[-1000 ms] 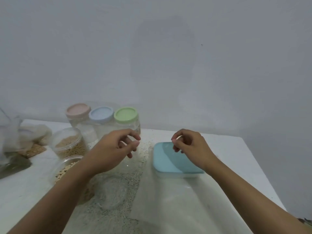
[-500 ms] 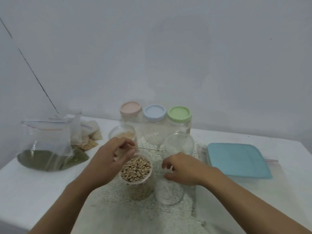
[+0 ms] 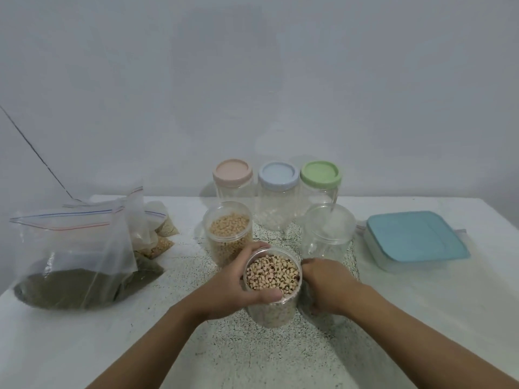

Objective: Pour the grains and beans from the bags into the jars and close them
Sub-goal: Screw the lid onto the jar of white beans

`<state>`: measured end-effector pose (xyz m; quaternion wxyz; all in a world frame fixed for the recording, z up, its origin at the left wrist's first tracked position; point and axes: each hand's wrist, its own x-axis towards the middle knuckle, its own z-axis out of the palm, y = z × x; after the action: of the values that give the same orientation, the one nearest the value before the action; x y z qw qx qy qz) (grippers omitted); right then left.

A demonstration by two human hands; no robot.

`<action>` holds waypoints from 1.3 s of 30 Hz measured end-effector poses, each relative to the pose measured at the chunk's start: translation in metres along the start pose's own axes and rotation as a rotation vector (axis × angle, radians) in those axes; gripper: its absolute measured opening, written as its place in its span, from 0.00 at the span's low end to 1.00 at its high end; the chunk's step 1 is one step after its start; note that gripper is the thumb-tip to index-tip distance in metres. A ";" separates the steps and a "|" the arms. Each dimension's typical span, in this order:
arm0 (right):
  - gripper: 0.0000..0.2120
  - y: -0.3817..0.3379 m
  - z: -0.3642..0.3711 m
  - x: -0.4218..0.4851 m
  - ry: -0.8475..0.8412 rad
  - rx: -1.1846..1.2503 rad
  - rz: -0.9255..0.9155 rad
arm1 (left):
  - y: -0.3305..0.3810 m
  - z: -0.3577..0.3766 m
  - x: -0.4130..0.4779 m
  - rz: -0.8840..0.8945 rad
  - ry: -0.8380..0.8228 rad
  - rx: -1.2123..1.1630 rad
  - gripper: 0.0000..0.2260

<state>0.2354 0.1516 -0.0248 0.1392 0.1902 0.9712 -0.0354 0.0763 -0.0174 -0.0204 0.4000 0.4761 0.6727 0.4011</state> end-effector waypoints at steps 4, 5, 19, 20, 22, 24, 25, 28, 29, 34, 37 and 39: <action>0.20 0.000 -0.004 -0.004 0.021 -0.018 0.028 | -0.009 0.001 0.003 0.096 0.058 0.126 0.46; 0.20 0.000 -0.006 -0.004 0.031 -0.022 0.037 | -0.009 0.000 0.004 0.118 0.080 0.140 0.47; 0.07 -0.032 -0.049 -0.014 0.517 0.465 0.042 | -0.030 -0.015 0.006 0.133 0.165 0.032 0.47; 0.06 -0.036 -0.048 -0.012 0.509 0.502 0.008 | -0.033 -0.013 0.005 0.140 0.165 0.005 0.47; 0.06 -0.043 -0.045 -0.008 0.451 0.565 -0.048 | -0.036 -0.009 0.005 0.157 0.159 -0.047 0.47; 0.09 -0.049 -0.041 -0.002 0.413 0.585 -0.108 | -0.038 -0.006 0.005 0.177 0.149 -0.091 0.47; 0.10 -0.051 -0.038 -0.001 0.411 0.572 -0.130 | -0.039 -0.005 0.006 0.192 0.147 -0.101 0.47; 0.17 -0.051 -0.029 0.005 0.393 0.508 -0.147 | -0.041 -0.003 0.007 0.215 0.157 -0.116 0.47; 0.19 -0.051 -0.028 0.006 0.384 0.474 -0.147 | -0.042 -0.004 0.008 0.217 0.163 -0.121 0.47; 0.25 -0.057 -0.029 0.012 0.428 0.432 -0.275 | -0.046 -0.004 0.011 0.217 0.187 -0.102 0.50; 0.33 -0.060 -0.027 0.021 0.453 0.429 -0.301 | -0.050 -0.004 0.013 0.189 0.189 -0.103 0.51; 0.34 -0.058 -0.028 0.025 0.456 0.455 -0.310 | -0.051 -0.003 0.014 0.171 0.190 -0.104 0.49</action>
<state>0.1836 0.1105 -0.0045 -0.1343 0.0696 0.9618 -0.2283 0.0543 -0.0159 -0.0683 0.3230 0.4699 0.6429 0.5114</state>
